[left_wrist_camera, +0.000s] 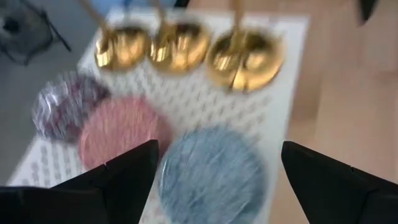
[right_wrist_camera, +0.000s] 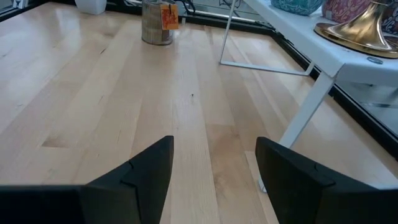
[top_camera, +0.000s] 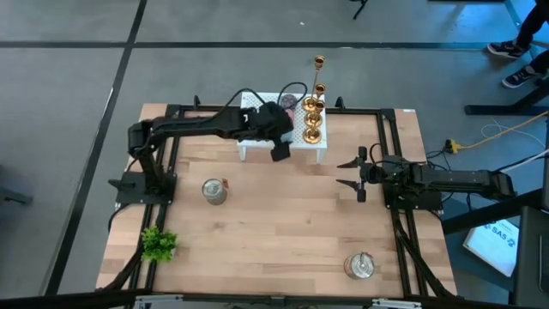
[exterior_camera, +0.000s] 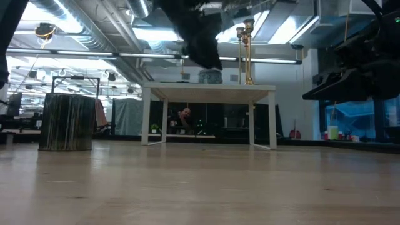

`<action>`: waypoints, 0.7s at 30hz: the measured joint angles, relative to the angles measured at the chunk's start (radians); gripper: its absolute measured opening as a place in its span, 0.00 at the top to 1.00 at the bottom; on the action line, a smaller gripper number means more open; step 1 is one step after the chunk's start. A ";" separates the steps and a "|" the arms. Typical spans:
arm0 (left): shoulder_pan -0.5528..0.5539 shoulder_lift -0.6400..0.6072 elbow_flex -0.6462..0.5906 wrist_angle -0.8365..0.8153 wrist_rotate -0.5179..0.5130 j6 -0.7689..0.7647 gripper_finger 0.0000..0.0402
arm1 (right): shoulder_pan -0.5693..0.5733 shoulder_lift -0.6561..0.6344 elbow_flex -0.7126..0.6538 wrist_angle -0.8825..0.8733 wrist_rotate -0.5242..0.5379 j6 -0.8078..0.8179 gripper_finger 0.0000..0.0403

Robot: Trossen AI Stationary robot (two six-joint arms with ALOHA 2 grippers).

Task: Pick & Place candle stick holders
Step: Put the small blue scented candle on the shelf

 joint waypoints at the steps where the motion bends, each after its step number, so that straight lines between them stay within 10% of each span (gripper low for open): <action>1: -0.012 -0.004 0.011 0.006 -0.007 0.002 0.16 | 0.000 0.000 0.000 0.000 0.000 0.000 0.42; 13: -0.030 -0.178 -0.059 -0.103 -0.031 0.039 0.17 | 0.000 0.000 0.000 0.000 0.001 0.000 0.42; 21: 0.032 -0.229 -0.265 0.061 -0.002 0.004 0.38 | 0.000 0.000 0.000 0.000 0.001 0.000 0.42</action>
